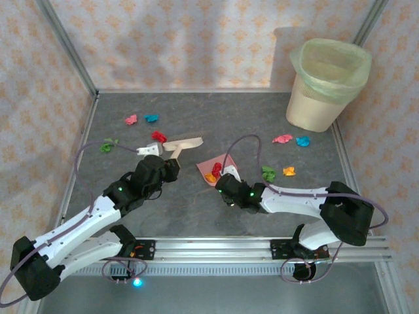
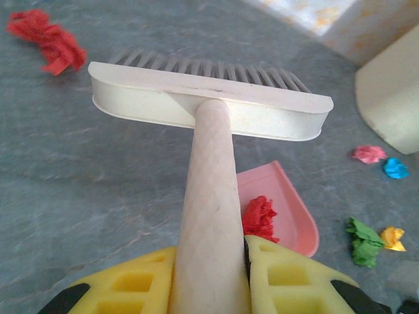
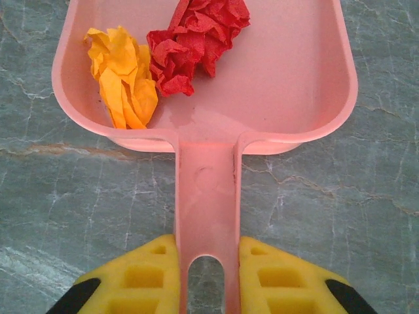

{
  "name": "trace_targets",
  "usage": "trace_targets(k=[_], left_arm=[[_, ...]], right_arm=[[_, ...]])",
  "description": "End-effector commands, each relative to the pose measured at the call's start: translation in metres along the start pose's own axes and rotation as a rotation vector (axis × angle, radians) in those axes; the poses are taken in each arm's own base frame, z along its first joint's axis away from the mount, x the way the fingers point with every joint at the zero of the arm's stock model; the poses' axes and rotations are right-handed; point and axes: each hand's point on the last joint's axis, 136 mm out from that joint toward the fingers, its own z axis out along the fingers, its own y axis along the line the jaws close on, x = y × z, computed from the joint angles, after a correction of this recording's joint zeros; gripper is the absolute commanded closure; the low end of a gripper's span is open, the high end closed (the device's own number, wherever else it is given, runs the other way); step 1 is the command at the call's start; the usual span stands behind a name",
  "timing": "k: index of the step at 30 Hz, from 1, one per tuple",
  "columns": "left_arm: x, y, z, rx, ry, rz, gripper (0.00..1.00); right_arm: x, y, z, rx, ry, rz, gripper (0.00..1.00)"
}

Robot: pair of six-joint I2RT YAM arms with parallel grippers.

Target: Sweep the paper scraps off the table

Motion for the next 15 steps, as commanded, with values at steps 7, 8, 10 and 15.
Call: trace_targets(k=[7, 8, 10, 15], left_arm=[[-0.018, -0.002, -0.007, 0.05, -0.148, 0.046, 1.0], [-0.018, -0.002, -0.008, 0.051, -0.151, 0.048, 1.0], [-0.018, -0.001, -0.008, 0.049, -0.155, 0.045, 1.0], [-0.014, -0.001, -0.004, 0.05, -0.136, 0.037, 1.0]], right_arm=[[0.0, -0.037, -0.03, 0.078, -0.095, 0.098, 1.0], [-0.004, -0.041, -0.037, 0.075, -0.123, 0.116, 1.0], [-0.01, -0.049, -0.051, 0.077, -0.179, 0.156, 1.0], [-0.029, -0.074, -0.082, 0.138, -0.283, 0.206, 1.0]])
